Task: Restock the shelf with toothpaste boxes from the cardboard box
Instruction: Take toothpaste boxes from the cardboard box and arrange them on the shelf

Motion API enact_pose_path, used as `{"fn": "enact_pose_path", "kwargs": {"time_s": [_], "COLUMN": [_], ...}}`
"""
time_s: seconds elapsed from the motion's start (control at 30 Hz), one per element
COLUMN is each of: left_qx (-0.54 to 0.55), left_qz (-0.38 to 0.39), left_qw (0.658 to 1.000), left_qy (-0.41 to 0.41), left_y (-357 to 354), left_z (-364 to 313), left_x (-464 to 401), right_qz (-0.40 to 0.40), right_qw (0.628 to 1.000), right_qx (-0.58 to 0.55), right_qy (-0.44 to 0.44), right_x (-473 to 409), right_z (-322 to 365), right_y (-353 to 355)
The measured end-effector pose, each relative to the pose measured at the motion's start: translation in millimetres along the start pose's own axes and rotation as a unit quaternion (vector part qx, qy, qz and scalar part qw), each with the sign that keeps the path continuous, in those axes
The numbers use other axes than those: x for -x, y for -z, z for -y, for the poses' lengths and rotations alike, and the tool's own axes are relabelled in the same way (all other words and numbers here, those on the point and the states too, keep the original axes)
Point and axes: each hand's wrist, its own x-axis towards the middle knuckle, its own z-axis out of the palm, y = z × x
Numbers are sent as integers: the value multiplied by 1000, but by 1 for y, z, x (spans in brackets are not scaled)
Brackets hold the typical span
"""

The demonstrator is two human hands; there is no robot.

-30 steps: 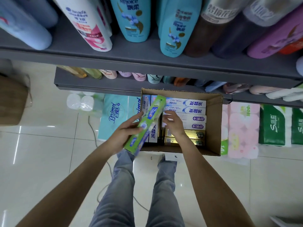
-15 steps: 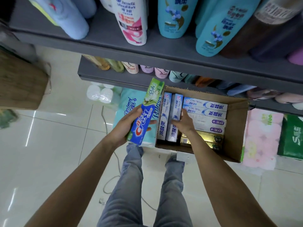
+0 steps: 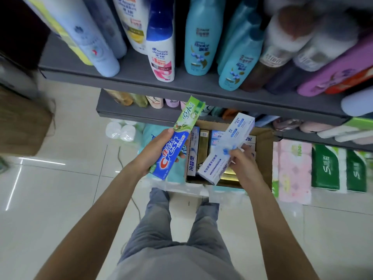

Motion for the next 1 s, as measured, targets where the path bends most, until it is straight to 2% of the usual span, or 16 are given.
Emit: {"fn": "enact_pose_path", "kwargs": {"time_s": [0.07,0.17,0.33,0.43,0.63,0.73,0.87,1.0], "left_qx": [-48,-117,-174,-180,-124,-113,-124,-128], "left_qz": [-3,20,62,69,56,61,59,43], "left_qw": [998,989,971,969,980,982,979,975], "left_qy": [-33,-90,-151,-156,-143,-140,-151,-177], "left_y": [-1,2,9,15,17,9,-2,-3], "left_z": [-11,-22,-48,-52,-48,-41,-34,-37], "left_x": [11,24,36,44,65,81,100,125], "right_qz": [19,13,-106,-144,-91,-67,-7,82], "right_qw": [997,995,978,971,977,982,979,961], "right_qx": [-72,-66,-22,-9,-15,6,24,125], "right_qy": [22,76,178,192,191,179,204,231], "right_x": [18,42,61,68,83,87,91,106], "right_z": [8,21,35,34,41,47,64,100], "right_y": [-11,-36,-83,-99,-99,-87,-66,-43]}}
